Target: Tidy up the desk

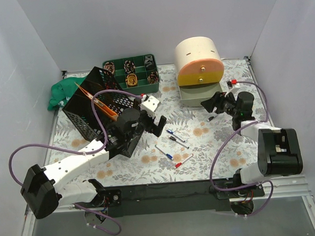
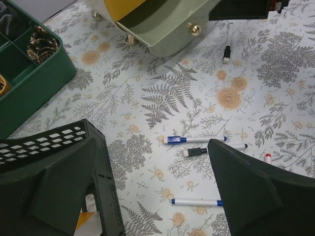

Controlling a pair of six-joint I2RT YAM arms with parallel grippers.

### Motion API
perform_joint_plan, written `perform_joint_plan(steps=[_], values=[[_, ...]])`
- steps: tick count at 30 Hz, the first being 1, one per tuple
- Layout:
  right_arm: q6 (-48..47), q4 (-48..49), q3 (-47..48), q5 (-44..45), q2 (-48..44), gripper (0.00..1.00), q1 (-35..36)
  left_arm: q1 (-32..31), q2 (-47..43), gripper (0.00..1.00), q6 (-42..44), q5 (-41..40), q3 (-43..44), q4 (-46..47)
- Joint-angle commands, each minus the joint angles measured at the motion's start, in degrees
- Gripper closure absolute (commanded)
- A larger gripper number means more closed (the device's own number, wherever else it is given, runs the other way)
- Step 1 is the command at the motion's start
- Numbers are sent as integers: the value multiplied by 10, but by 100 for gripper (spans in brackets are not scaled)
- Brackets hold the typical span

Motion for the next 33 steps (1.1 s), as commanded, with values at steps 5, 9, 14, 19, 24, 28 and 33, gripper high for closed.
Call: perform_joint_plan(steps=[5,9,14,19,24,28,33], values=[[-594,-522,172,-230,-54,28,-25,-1,-40,2,-2,10,10,-2],[-871,-710,272,-174,-13,27,-24,-1,-47,2,-3,14,11,-3],[-1017,-791,322,-88,28,13,-24,-1,-50,2,-3,12,11,-3],[-1229,-837,325,-69,45,2,-24,-1,-52,2,-1,10,11,-4],[-1344,-948,420,-46,121,4,-24,-1,-53,2,-1,12,10,-4],[-1362,-1018,509,-37,219,14,-22,-1,-52,2,0,9,11,-4],[-1353,-1026,541,-20,266,25,-17,-1,-50,2,2,7,10,-5]])
